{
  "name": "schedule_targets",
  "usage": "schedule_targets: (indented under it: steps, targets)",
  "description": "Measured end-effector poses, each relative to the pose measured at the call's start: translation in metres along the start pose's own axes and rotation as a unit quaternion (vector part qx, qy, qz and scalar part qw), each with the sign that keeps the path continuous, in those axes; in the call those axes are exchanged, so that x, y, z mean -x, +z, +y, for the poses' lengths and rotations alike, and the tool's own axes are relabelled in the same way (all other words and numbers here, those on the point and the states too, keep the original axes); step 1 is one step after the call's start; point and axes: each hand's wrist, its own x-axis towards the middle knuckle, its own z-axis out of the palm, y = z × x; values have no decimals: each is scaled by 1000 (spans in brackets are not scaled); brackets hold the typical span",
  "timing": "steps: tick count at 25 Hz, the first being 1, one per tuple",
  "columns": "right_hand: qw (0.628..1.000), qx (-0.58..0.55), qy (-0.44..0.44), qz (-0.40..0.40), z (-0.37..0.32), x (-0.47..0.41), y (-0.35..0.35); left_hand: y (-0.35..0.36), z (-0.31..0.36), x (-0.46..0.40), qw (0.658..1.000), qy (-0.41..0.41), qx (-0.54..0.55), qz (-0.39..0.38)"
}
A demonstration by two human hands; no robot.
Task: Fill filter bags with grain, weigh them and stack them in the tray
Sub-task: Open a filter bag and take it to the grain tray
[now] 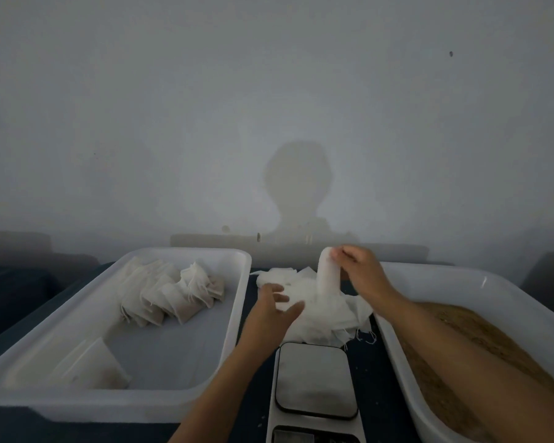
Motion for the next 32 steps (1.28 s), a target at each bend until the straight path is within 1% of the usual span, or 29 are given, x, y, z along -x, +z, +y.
schedule_targets:
  steps: [1,3,4,5,6,7,8,9,10,11,12,13,14,15,16,17,18,19,21,25,28,32]
  targets:
    - [995,-87,22,-32,-6,9,-14,6,9,1,995,-35,88,-35]
    - [960,-256,65,-93,-12,32,-39,17,27,6,962,-106,226,-106]
    - [938,-317,74,-116,-12,41,-49,21,34,8,939,-132,284,-141]
    - [923,-353,81,-128,-12,50,-57,25,38,11,917,-142,332,-171]
    - [916,-369,92,-128,-9,59,-63,29,39,14,903,-129,364,-191]
    - [915,-373,108,-112,-6,67,-69,34,40,19,893,-107,386,-204]
    - [917,-367,128,-88,-2,73,-74,38,41,23,892,-83,394,-207]
    - [924,-348,145,-64,2,79,-77,42,42,27,899,-61,382,-204]
    - [941,-302,151,-41,7,84,-81,46,43,29,914,-41,354,-196]
    - [968,-210,139,-17,12,89,-84,50,47,31,929,-27,319,-186]
    - [990,-85,106,24,15,95,-86,55,49,33,940,-17,290,-179]
    - [996,17,57,70,13,100,-87,58,53,35,946,-7,274,-174]
    - [995,54,5,87,8,106,-87,62,55,36,947,6,271,-172]
    - [997,41,-23,58,2,111,-85,65,59,39,944,20,279,-175]
    - [1000,-8,-21,-1,-6,115,-83,68,62,40,938,35,293,-184]
    - [996,-69,0,-60,-12,118,-80,72,64,42,929,52,310,-196]
    - [987,-119,28,-101,-15,120,-78,75,66,44,921,67,325,-206]
    - [979,-153,50,-122,-16,120,-76,77,68,47,916,76,335,-209]
    - [972,-185,72,-129,-16,121,-74,82,68,48,916,78,340,-197]
    - [965,-201,89,-142,-11,122,-77,85,65,50,927,73,327,-171]
    - [960,-209,91,-161,-11,123,-78,82,63,49,924,63,335,-175]
    - [958,-205,90,-179,-12,125,-80,78,62,50,929,57,322,-173]
